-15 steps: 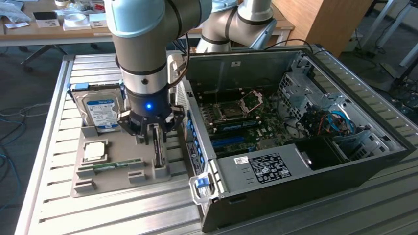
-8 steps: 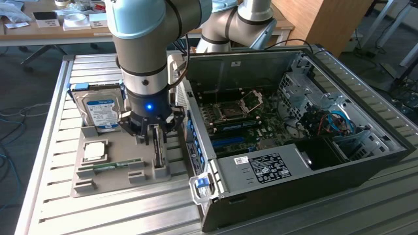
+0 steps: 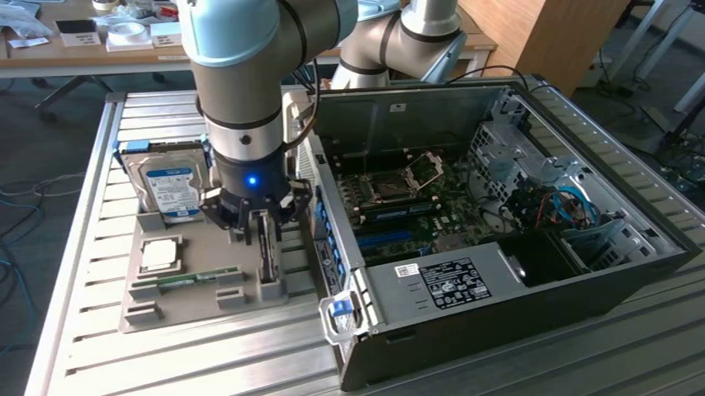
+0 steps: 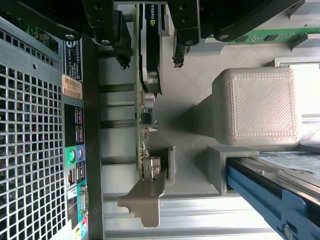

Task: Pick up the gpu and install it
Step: 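Pick up the gpu and move the gpu toward the slot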

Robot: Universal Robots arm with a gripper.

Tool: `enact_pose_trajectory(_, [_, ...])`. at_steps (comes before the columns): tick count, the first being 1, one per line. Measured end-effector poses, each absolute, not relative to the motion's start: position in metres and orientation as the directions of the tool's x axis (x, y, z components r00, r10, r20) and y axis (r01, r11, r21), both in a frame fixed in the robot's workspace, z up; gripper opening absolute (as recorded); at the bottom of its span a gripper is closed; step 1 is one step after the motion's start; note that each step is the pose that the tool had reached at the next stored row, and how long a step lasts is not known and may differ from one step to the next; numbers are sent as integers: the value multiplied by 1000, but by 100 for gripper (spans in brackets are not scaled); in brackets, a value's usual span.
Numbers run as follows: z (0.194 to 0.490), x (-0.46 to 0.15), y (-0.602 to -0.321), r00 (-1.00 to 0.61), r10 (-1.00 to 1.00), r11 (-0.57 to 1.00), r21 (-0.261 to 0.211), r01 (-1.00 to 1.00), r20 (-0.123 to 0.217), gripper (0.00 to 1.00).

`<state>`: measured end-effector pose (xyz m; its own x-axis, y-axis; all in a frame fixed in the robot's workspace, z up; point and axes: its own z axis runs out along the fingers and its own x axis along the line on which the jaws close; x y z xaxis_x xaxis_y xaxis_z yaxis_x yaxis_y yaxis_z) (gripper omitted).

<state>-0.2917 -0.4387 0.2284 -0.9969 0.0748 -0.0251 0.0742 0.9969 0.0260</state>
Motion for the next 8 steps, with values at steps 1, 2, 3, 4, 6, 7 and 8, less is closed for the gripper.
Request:
enact_pose_trajectory(1, [228,-292,-439,-997,75,997,26,74,-25,47])
enact_pose_trajectory(2, [228,-292,-439,-997,75,997,26,74,-25,47])
enact_pose_trajectory(3, [228,-292,-439,-997,75,997,26,74,-25,47])
enact_pose_trajectory(4, [228,-292,-439,-997,75,997,26,74,-25,47])
enact_pose_trajectory(6, [228,-292,-439,-997,75,997,26,74,-25,47])
enact_pose_trajectory(7, [228,-292,-439,-997,75,997,26,74,-25,47])
enact_pose_trajectory(8, [228,-292,-439,-997,75,997,26,74,-25,47])
